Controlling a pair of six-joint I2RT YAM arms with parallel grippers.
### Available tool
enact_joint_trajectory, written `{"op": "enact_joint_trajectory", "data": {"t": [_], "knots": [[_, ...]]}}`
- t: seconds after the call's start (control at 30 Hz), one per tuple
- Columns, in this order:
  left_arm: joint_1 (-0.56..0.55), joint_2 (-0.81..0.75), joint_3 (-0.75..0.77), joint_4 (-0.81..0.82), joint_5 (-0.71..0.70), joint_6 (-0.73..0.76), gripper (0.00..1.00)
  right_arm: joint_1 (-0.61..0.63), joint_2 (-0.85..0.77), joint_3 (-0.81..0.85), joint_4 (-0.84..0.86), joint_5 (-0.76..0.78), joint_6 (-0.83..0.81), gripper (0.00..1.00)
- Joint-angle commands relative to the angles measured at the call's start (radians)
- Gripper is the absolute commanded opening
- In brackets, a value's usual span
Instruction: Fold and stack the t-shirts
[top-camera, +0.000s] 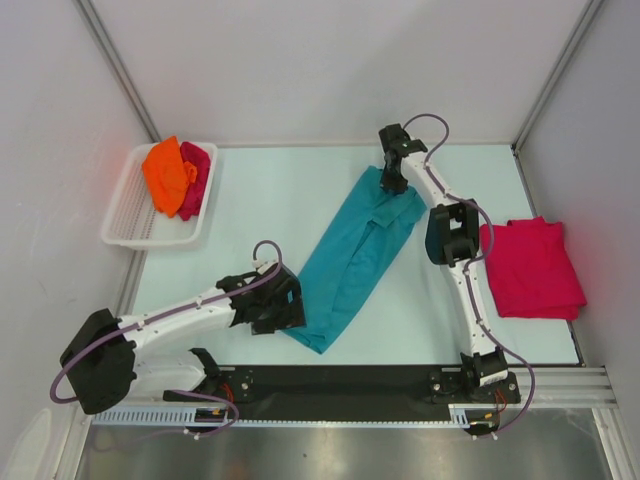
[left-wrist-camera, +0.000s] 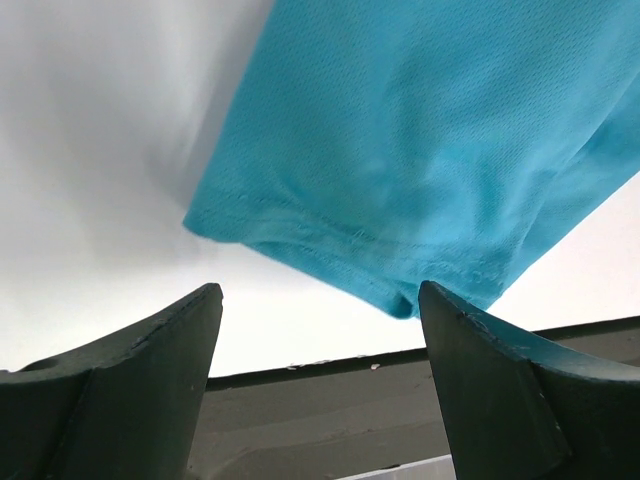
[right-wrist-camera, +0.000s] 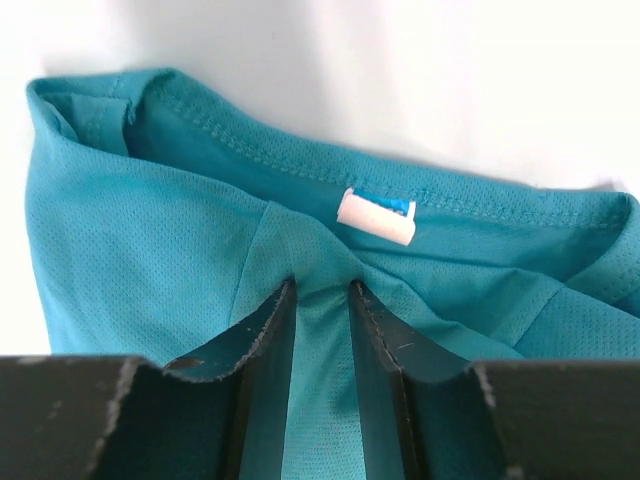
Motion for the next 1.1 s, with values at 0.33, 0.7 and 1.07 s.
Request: {"op": "enact_joint_trajectory", "data": {"t": [0.33, 0.7, 1.07], "knots": [[-0.004, 0.074, 0.094, -0.028, -0.029, 0.057, 0.86, -0.005, -0.015, -0.091, 0.252, -0.312, -0.086, 0.36], [0.112, 0.178, 0.095, 0.055, -0.068, 0.103, 0.87, 0.078, -0.45, -0.48, 0.371, -0.266, -0.111, 0.39], [0.157, 0.122, 0.045, 0.07, -0.079, 0.131, 0.87, 0.058, -0.477, -0.473, 0.299, -0.257, -0.124, 0.42]]}}
